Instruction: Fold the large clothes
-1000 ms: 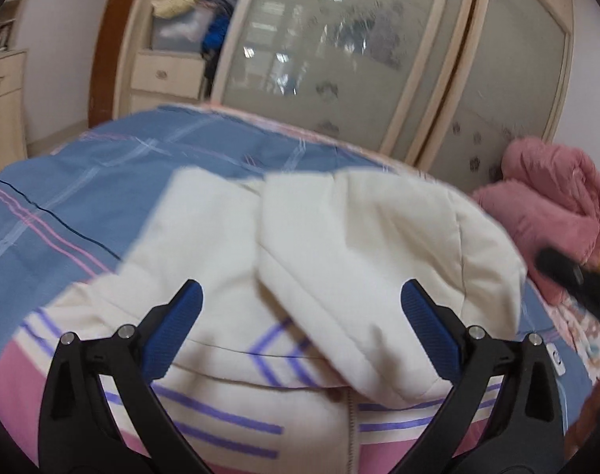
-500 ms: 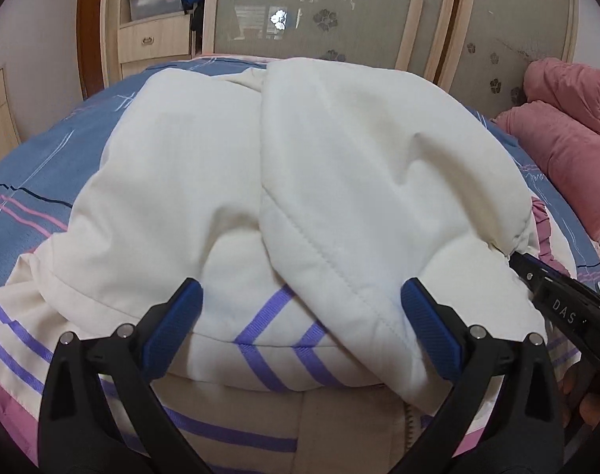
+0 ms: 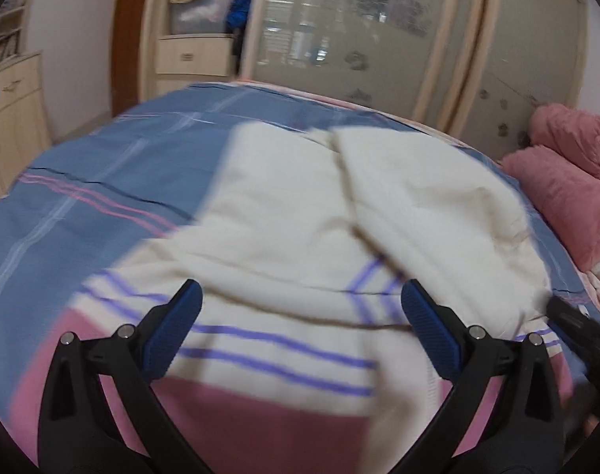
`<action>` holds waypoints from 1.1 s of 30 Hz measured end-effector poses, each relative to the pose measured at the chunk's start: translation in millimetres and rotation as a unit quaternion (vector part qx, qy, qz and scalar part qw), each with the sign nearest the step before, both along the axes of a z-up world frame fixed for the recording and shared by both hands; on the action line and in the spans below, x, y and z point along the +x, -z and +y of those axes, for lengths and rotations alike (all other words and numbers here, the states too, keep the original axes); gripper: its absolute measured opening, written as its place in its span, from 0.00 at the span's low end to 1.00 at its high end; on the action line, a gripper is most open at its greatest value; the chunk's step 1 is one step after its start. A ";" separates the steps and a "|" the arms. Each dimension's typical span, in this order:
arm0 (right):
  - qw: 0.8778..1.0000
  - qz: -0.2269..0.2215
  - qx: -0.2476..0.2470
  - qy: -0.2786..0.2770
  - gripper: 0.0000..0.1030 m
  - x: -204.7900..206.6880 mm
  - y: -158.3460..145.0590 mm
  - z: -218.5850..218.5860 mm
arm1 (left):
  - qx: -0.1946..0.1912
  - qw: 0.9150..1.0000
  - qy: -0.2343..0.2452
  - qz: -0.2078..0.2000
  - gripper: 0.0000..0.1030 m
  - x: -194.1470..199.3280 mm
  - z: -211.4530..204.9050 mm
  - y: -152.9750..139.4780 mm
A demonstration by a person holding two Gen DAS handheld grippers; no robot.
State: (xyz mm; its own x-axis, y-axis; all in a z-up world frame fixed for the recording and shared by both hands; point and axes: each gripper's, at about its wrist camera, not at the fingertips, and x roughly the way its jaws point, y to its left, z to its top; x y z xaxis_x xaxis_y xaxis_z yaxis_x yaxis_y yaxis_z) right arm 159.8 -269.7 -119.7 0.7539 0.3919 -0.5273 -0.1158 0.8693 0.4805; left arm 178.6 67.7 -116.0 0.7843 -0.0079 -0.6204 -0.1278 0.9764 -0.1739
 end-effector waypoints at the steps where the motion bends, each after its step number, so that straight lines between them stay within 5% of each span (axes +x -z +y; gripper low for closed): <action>1: 0.999 0.004 0.030 -0.038 0.99 -9.7 0.3 4.9 | -0.001 1.000 -0.014 0.003 0.98 -5.1 11.5 -2.6; 3: 0.991 0.035 0.063 -0.115 0.99 -19.7 7.0 23.7 | -0.007 0.999 -0.036 0.015 0.98 -8.9 30.6 -5.2; 5: 0.978 0.086 0.075 -0.173 0.79 -20.0 23.3 46.2 | -0.020 0.998 -0.054 0.025 0.98 -14.1 48.9 -4.8; 8: 0.968 0.146 0.037 -0.203 0.71 -16.1 48.2 73.2 | -0.025 0.997 -0.070 0.035 0.98 -21.2 63.7 1.3; 12: 0.969 0.138 0.003 -0.205 0.73 -22.2 46.0 87.0 | -0.018 0.996 -0.069 0.053 0.98 -28.5 71.2 18.6; 18: 0.956 0.160 0.026 -0.243 0.72 -29.2 44.2 85.9 | -0.005 0.994 -0.077 0.072 0.98 -29.8 73.6 36.5; 23: 0.955 0.154 -0.006 -0.252 0.72 -39.0 48.0 97.0 | 0.012 0.994 -0.077 0.072 0.98 -29.7 69.4 38.9; 33: 0.954 0.143 0.022 -0.263 0.72 -47.2 40.7 93.3 | 0.013 0.994 -0.075 0.074 0.98 -30.9 68.2 38.0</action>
